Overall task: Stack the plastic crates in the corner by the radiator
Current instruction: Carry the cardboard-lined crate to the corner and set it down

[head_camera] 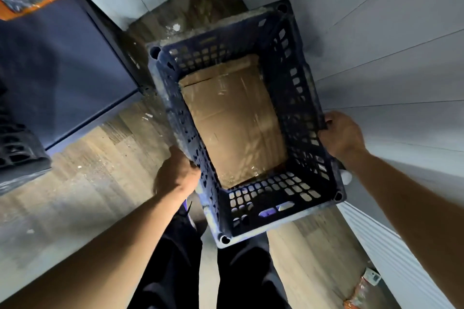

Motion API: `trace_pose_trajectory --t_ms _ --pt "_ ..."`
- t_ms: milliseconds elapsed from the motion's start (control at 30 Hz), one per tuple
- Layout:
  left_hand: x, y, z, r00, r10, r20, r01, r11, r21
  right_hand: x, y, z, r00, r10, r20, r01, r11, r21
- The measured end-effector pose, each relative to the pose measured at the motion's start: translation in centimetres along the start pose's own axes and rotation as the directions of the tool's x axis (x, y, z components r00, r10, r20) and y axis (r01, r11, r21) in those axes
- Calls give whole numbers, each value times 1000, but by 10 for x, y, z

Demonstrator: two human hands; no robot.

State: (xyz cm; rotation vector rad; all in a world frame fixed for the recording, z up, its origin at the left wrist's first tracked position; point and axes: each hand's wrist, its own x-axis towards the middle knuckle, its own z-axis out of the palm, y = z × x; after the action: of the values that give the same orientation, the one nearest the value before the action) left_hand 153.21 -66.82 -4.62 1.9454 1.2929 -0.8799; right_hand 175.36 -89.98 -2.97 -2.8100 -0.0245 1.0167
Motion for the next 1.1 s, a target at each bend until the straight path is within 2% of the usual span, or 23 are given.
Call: trace_pose_trajectory --t_ms 133,300,367,467,667,833,1100 --pt "-4 4 12 988 -59 -140 58 998 -10 8 5 12 1000 11 -20 -11 1000 -3" --pt "-8 7 9 978 4 -208 -19 998 -68 13 10 11 998 -6 -64 11 998 67" --pt "-8 10 11 981 5 -193 -21 996 -84 21 14 9 997 -25 -73 31 996 89" --pt "-7 22 17 996 5 -92 -7 1000 -28 19 9 -4 999 -28 -46 32 996 88" --pt "-18 42 18 998 -44 -48 50 987 152 -4 -7 -5 999 -30 29 32 998 -57" --pt "-25 37 13 995 -13 -98 30 984 173 -17 -10 5 998 -38 41 42 993 -111" --pt "-43 49 1 987 89 -132 -67 985 161 -36 5 -8 994 -35 105 42 997 -71"
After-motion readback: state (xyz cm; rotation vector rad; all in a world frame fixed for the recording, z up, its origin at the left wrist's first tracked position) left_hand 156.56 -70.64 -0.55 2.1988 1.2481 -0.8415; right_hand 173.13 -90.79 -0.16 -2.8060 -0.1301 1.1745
